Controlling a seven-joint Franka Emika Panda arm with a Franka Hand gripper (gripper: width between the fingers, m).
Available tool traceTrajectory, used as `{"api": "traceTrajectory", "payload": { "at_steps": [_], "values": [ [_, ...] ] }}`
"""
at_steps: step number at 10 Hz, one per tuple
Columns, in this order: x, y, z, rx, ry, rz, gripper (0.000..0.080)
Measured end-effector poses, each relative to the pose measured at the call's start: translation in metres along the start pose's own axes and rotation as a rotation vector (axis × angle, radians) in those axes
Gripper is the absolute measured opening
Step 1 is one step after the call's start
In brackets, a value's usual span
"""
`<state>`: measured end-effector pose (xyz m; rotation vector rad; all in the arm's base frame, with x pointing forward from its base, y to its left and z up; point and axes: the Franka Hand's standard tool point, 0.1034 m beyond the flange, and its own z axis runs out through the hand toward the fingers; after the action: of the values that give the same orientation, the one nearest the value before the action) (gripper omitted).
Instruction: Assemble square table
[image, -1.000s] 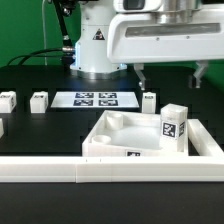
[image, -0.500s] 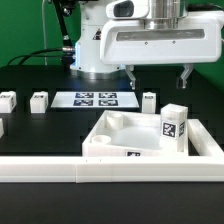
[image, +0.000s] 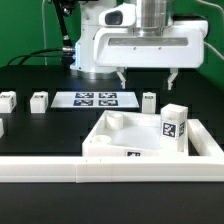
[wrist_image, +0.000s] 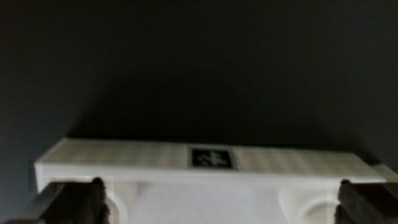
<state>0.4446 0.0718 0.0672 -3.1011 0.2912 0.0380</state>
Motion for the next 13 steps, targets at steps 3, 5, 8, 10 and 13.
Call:
{"api": "traceTrajectory", "payload": {
  "at_steps": [3,5,8,10,13],
  "values": [
    [-0.026,-0.002,0.009,-0.006,-0.014,-0.012,0.0649],
    [-0.036,0.001,0.012,-0.01,-0.027,-0.015,0.0649],
    [-0.061,-0.005,0.021,-0.016,-0.036,-0.051,0.0649],
    [-0.065,-0.003,0.023,-0.017,-0.037,-0.072,0.0649],
    [-0.066,-0.003,0.023,-0.019,-0.055,-0.071,0.0649]
  ]
}}
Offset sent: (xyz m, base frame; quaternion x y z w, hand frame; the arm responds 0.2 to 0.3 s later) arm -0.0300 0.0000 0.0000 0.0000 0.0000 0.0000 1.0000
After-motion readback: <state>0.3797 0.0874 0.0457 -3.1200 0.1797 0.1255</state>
